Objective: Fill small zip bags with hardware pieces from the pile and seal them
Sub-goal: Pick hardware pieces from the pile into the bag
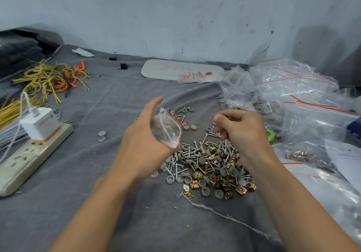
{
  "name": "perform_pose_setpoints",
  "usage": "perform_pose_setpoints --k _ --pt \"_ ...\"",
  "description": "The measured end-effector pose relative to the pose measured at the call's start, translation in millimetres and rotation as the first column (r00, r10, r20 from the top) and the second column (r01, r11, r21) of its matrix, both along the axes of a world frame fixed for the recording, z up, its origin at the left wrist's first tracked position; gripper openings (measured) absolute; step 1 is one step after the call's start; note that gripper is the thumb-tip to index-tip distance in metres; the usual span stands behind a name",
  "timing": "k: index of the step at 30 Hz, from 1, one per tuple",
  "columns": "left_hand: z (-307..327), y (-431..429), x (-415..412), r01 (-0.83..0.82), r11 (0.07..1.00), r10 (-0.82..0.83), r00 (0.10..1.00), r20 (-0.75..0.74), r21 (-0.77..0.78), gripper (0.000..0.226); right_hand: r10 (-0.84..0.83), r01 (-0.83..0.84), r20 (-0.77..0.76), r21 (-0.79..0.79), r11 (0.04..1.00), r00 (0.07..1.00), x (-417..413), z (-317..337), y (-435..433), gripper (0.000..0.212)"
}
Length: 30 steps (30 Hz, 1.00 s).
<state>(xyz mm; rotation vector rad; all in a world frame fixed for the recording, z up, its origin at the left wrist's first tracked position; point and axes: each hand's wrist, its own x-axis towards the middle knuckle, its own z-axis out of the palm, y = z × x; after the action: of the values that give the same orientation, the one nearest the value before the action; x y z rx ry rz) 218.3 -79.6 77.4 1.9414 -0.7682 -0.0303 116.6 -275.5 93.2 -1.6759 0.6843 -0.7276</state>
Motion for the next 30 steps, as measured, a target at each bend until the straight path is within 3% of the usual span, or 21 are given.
perform_pose_setpoints --k 2,4,7,9,11,13,15,19,21,23,24,26,28,30 --pt "7 6 2 -0.045 0.993 0.04 0.998 -0.051 -0.113 0.099 -0.007 0.006 -0.032 -0.032 0.999 0.999 -2 -3 -1 0.013" --pt "15 13 1 -0.043 0.938 0.001 0.993 -0.119 -0.344 0.095 -0.02 0.018 -0.049 -0.044 0.999 0.999 -3 -5 -1 0.016" --pt "30 16 -1 -0.02 0.774 -0.114 0.979 -0.171 -0.632 0.082 -0.031 0.032 -0.037 0.011 0.999 0.999 -1 -3 -3 0.02" --pt "39 17 -1 -0.069 0.619 -0.277 0.913 -0.299 -0.783 0.067 -0.02 0.021 -0.015 0.061 0.998 1.0 1 -3 -2 0.02" --pt "41 20 0 -0.194 0.537 -0.423 0.78 -0.461 -0.821 0.054 0.002 -0.004 0.021 0.094 0.996 1.0 3 -3 2 0.011" --pt "39 23 3 -0.285 0.539 -0.503 0.646 -0.574 -0.793 0.053 0.029 -0.032 0.04 0.085 0.996 0.999 4 -3 5 0.003" --pt "38 24 5 -0.314 0.537 -0.555 0.568 -0.608 -0.783 0.054 0.044 -0.046 0.037 0.057 0.997 0.998 5 -3 7 0.004" --pt "43 23 1 -0.335 0.549 -0.492 0.611 -0.62 -0.766 0.072 0.073 -0.075 0.083 0.022 0.997 0.994 7 -1 14 0.013" --pt "45 19 -8 -0.284 0.565 -0.355 0.764 -0.539 -0.775 0.066 0.104 -0.104 0.104 -0.011 0.995 0.989 9 3 20 0.013" --pt "40 16 -12 -0.185 0.714 0.02 0.97 -0.243 -0.676 0.066 0.146 -0.143 0.139 -0.035 0.989 0.979 11 6 28 0.022" --pt "35 15 -12 -0.17 0.813 0.186 0.982 -0.029 -0.556 0.075 0.169 -0.164 0.155 -0.045 0.985 0.973 12 8 31 0.023" --pt "25 9 -10 -0.267 0.915 0.354 0.892 0.283 -0.303 0.096 0.207 -0.199 0.197 -0.058 0.978 0.958 13 13 38 0.023" --pt "14 1 -8 -0.363 0.929 0.356 0.823 0.442 -0.072 0.106 0.231 -0.226 0.261 -0.051 0.973 0.937 14 16 44 0.021" --pt "6 -8 -11 -0.318 0.941 0.228 0.849 0.477 0.115 0.107 0.252 -0.23 0.261 -0.112 0.967 0.932 13 18 47 0.016"
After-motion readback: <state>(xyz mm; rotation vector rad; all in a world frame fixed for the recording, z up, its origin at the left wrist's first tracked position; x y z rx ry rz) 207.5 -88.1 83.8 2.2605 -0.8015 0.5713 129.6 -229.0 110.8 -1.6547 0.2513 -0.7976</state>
